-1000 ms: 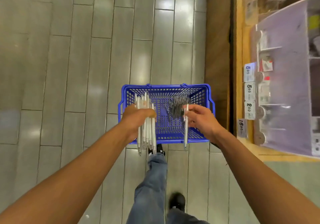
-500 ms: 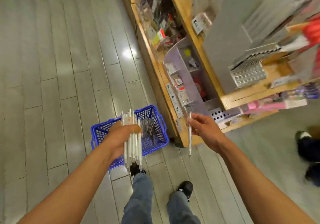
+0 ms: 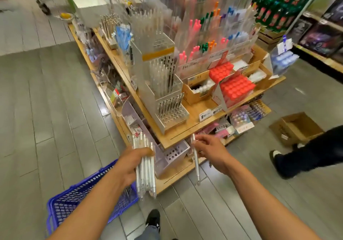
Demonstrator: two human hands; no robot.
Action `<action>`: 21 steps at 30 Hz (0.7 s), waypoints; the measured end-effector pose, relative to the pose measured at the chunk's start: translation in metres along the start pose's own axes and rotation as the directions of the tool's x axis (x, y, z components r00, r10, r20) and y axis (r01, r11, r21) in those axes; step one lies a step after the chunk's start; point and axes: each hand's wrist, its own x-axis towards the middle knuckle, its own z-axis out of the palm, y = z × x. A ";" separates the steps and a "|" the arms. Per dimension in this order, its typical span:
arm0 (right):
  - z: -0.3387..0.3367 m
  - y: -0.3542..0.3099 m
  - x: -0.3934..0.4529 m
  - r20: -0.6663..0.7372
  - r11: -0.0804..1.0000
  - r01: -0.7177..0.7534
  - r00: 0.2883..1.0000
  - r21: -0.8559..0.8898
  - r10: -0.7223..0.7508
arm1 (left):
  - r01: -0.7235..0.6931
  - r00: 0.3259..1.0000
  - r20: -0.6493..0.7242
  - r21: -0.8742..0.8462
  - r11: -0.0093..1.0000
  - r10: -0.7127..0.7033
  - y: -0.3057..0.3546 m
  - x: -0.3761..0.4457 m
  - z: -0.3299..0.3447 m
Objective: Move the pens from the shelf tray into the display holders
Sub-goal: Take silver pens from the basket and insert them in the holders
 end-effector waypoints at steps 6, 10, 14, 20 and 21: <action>-0.043 -0.024 0.030 -0.004 0.999 0.008 1.000 0.037 -0.008 | -0.003 1.000 -0.015 -0.032 0.999 0.003 0.034 0.031 0.042; -0.064 -0.045 0.059 0.024 0.998 0.006 1.000 0.058 -0.008 | 0.016 1.000 -0.002 -0.061 0.998 -0.016 0.059 0.054 0.058; -0.077 -0.064 0.090 0.057 0.999 0.000 0.998 0.054 -0.003 | 0.034 0.999 0.012 -0.079 0.996 -0.034 0.075 0.066 0.068; -0.082 -0.097 0.141 0.174 0.999 0.029 0.984 0.024 -0.033 | 0.035 0.996 -0.077 -0.143 0.989 -0.046 0.106 0.078 0.075; -0.082 -0.104 0.149 0.195 0.999 0.037 0.980 0.021 -0.041 | 0.025 0.995 -0.095 -0.151 0.988 -0.039 0.112 0.079 0.077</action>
